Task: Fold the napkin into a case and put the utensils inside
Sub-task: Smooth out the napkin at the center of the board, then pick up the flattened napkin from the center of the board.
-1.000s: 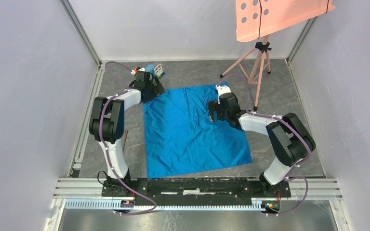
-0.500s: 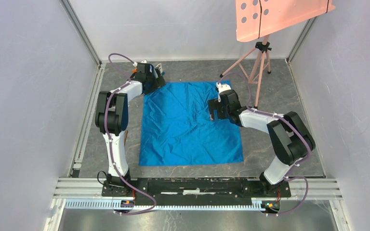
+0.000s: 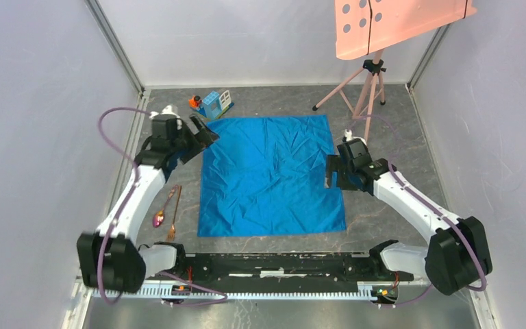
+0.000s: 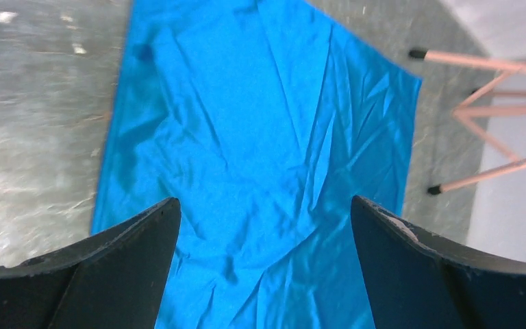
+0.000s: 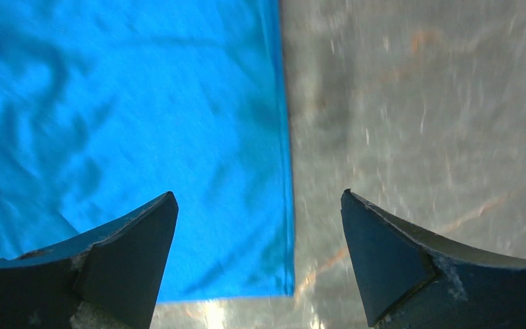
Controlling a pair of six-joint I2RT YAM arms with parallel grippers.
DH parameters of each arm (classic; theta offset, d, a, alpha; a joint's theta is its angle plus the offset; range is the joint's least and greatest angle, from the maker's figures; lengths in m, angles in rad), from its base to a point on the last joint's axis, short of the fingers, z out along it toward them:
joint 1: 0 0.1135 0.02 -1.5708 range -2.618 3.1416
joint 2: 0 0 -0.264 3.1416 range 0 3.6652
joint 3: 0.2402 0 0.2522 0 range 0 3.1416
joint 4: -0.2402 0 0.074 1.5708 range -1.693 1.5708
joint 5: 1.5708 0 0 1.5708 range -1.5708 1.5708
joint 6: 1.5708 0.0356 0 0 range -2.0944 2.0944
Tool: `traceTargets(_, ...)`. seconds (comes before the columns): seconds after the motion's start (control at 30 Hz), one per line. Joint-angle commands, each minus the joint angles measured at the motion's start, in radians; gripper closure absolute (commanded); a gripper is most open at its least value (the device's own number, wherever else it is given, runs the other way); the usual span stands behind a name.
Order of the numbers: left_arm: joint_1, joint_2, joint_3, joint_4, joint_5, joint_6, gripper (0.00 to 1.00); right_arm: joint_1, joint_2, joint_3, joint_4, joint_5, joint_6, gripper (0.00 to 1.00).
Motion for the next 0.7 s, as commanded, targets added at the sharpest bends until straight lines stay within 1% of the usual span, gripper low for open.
traceTargets(0.0,0.125,-0.239,-0.119,-0.086,0.087,-0.094,0.00,-0.018,-0.061,-0.101,-0.179,-0.119,0.112,0.05)
traceTargets(0.07,0.166,-0.316,-0.153,-0.116,0.131,-0.067,0.00,-0.019,-0.062,-0.131,-0.189,-0.147,0.122,0.02)
traceTargets(0.17,0.178,-0.367,-0.154,-0.197,0.178,-0.007,0.00,-0.021,-0.088,-0.199,-0.181,-0.189,0.195,0.02)
traceTargets(0.2,0.178,-0.379,-0.158,-0.216,0.202,0.004,0.00,-0.022,-0.098,-0.219,-0.176,-0.202,0.218,0.04)
traceTargets(0.3,0.177,-0.413,-0.195,-0.225,0.261,0.021,0.00,-0.023,-0.112,-0.234,-0.207,-0.175,0.279,0.18)
traceTargets(0.33,0.178,-0.432,-0.214,-0.226,0.258,0.022,0.00,-0.022,-0.115,-0.231,-0.225,-0.163,0.297,0.24)
traceTargets(0.43,0.176,-0.486,-0.262,-0.221,0.226,-0.001,0.00,-0.023,-0.136,-0.260,-0.234,-0.165,0.359,0.37)
traceTargets(0.53,0.169,-0.518,-0.301,-0.209,0.228,-0.022,0.04,-0.023,-0.142,-0.286,-0.205,-0.162,0.393,0.41)
traceTargets(0.63,0.152,-0.527,-0.317,-0.215,0.206,-0.036,0.08,-0.022,-0.116,-0.260,-0.213,-0.133,0.406,0.42)
traceTargets(0.67,0.127,-0.532,-0.320,-0.223,0.191,-0.041,0.08,-0.022,-0.108,-0.251,-0.217,-0.124,0.411,0.42)
